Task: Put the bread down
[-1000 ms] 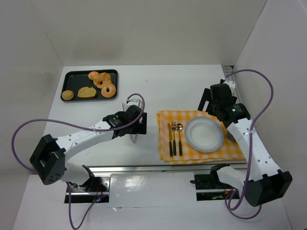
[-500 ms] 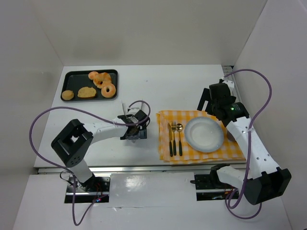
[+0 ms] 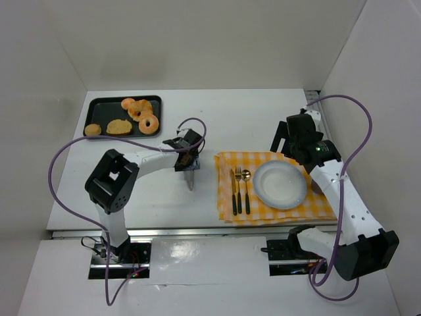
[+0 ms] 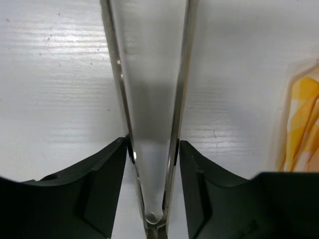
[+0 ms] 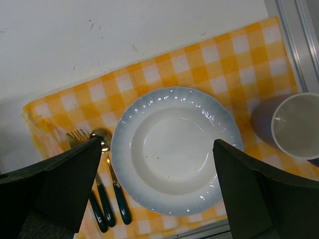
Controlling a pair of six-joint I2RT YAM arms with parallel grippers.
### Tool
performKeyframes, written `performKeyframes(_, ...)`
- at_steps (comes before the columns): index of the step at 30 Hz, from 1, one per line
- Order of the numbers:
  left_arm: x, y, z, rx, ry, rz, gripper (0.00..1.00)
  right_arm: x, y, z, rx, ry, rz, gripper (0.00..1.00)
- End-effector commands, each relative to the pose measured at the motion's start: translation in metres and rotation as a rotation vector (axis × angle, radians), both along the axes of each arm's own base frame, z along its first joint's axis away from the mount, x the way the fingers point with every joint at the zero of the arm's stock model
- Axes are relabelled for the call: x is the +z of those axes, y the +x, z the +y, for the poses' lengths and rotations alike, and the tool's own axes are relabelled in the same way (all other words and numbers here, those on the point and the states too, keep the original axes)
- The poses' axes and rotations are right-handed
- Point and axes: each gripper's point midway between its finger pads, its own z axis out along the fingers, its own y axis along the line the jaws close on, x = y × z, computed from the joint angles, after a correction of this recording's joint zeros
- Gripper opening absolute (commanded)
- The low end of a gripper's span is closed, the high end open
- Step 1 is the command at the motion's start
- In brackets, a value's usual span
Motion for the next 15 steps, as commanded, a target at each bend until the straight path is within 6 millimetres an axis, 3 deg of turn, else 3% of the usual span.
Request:
performKeyframes(1,0.019,0.012,-0.001,-0.032,0.016,-0.057,0.57,0.018,0.009,-0.003,-0.024,0.009,-0.07,1.0)
performKeyframes(2,0.026,0.017,0.0,-0.03,0.011,-0.072,0.49,0.018,0.009,-0.003,-0.024,0.009,-0.07,1.0)
performKeyframes(3,0.035,0.018,0.001,-0.052,0.013,-0.092,0.36,0.018,0.009,-0.003,-0.024,0.009,-0.07,1.0)
performKeyframes(5,0.05,0.02,0.001,-0.074,0.011,-0.12,0.25,0.018,0.009,-0.003,-0.024,0.009,-0.07,1.0)
performKeyframes(8,0.095,0.031,0.006,-0.097,-0.009,-0.213,0.17,0.015,0.01,-0.002,-0.024,0.007,-0.061,1.0)
performKeyframes(9,0.1,0.029,0.015,-0.099,-0.003,-0.209,0.15,0.015,0.01,-0.002,-0.024,0.007,-0.061,1.0)
performKeyframes(10,0.129,0.036,0.021,-0.107,-0.03,-0.259,0.15,0.015,0.01,-0.002,-0.024,0.007,-0.061,1.0)
performKeyframes(15,0.187,0.046,0.061,-0.093,-0.018,-0.317,0.17,0.018,0.014,-0.002,-0.024,0.009,-0.072,1.0)
